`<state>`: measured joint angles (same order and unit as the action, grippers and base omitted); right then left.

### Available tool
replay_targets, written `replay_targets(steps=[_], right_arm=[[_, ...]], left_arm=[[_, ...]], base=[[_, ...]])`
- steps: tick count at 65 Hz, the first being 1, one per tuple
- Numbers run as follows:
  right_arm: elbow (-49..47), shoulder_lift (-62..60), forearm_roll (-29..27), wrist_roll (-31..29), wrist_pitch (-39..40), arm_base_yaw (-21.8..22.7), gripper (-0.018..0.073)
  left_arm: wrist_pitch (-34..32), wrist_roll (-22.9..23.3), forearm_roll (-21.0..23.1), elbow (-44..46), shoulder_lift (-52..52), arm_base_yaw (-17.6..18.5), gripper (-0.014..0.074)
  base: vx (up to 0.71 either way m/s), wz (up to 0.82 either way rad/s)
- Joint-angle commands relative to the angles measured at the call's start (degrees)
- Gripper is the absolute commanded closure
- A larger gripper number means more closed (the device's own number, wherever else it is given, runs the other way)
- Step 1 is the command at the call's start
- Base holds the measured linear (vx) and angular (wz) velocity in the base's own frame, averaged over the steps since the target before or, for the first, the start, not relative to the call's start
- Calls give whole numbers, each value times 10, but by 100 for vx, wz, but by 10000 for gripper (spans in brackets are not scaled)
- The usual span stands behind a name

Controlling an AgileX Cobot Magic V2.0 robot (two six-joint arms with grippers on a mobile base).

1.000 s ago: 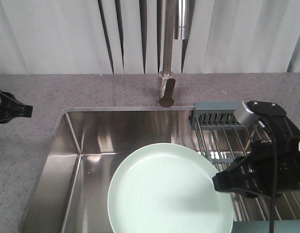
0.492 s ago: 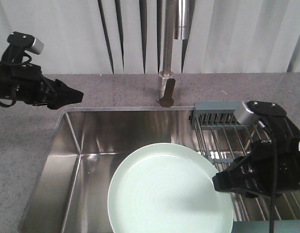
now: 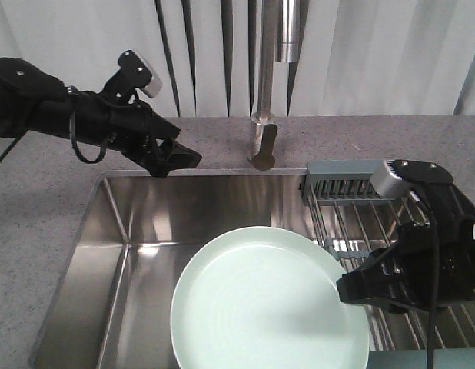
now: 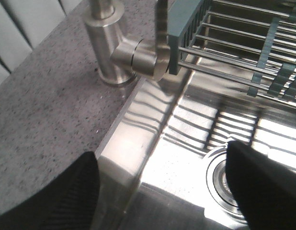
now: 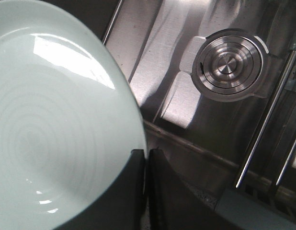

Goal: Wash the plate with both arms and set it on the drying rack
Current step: 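Raise the left gripper and move it over the sink toward the faucet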

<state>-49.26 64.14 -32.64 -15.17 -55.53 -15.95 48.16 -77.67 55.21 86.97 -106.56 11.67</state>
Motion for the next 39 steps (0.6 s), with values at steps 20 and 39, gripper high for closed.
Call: replay_targets(steps=[20, 39], right_arm=[[-16, -13, -21, -6, 16, 1, 566], [-16, -13, -21, -6, 17, 1, 566]], left_arm=[[31, -24, 25, 146, -73, 51, 69], [34, -29, 27, 229, -128, 72, 69]], base=[[0, 0], [0, 0]])
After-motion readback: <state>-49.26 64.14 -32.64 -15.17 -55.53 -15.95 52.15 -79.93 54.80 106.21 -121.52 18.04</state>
